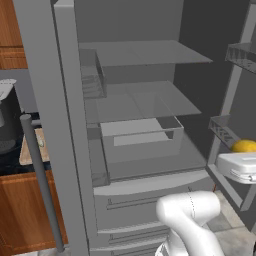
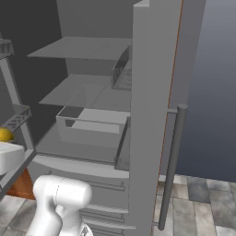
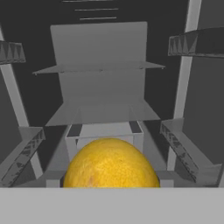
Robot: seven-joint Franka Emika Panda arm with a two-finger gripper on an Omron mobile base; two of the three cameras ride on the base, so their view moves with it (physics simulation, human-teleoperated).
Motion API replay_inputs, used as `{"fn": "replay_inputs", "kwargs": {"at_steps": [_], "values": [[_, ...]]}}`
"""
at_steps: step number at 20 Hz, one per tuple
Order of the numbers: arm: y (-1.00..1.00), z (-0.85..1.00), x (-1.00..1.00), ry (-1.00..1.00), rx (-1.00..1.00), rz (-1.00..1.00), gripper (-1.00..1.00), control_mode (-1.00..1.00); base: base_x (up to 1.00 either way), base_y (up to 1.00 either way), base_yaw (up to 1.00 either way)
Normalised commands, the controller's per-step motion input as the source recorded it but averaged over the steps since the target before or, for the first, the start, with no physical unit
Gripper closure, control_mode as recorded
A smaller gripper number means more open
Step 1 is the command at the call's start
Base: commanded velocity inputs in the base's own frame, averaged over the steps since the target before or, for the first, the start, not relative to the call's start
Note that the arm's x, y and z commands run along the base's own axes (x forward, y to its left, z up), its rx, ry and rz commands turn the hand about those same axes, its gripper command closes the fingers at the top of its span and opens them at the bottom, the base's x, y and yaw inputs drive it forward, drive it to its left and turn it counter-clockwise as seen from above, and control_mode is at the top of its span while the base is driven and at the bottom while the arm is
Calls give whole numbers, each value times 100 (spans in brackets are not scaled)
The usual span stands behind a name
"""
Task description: Retrieve a lemon from the fridge and place it on the cutting board with the fish.
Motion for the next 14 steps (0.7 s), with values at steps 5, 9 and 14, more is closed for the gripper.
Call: {"fn": "replay_inputs", "kwargs": {"at_steps": [5,9,14], "values": [[4,0,9,-2,0,0,100,-100,0,0,0],[0,0,0,0,0,0,100,-100,0,0,0],[0,0,0,0,0,0,100,-100,0,0,0]]}}
